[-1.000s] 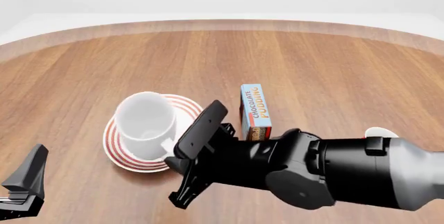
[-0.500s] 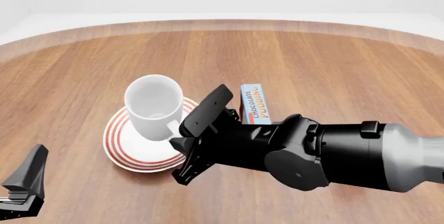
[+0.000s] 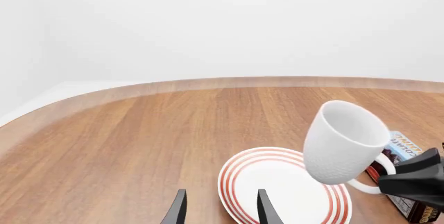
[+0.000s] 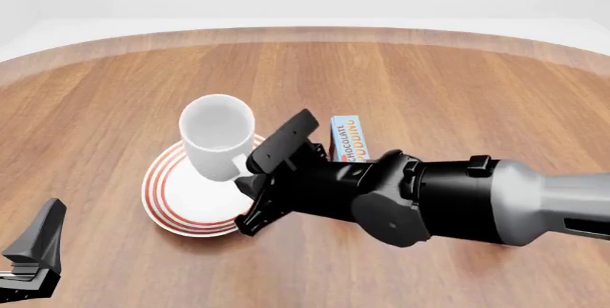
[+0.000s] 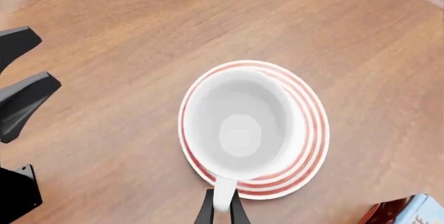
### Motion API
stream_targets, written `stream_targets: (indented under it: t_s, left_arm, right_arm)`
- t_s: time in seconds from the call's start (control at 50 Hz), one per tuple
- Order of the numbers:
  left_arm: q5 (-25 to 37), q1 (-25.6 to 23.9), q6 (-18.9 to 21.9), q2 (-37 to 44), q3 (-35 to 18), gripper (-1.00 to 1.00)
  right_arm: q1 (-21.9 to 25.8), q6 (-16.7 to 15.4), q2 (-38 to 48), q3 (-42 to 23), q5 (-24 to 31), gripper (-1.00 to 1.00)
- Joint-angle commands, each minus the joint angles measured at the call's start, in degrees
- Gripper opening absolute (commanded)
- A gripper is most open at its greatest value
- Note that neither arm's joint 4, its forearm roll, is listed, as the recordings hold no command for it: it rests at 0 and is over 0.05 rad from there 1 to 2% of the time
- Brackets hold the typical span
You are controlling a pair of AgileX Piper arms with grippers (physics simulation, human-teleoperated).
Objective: Pick up the white mug and put it on the plate, and put the chocolate pudding to the right of the plate.
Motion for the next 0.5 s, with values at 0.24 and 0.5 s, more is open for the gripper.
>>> stream_targets:
  t_s: [0.24,0.5]
  left_arm:
    - [0.0,0.0,0.0,0.0,0.0,1.0]
    - [0.0,0.0,0.0,0.0,0.0,1.0]
  right_arm:
    - [-0.52,0.56,4.76,-3.51,-1.13,-1.0]
    - [-0.59,1.3,7.8,-5.66,-1.3,-1.0]
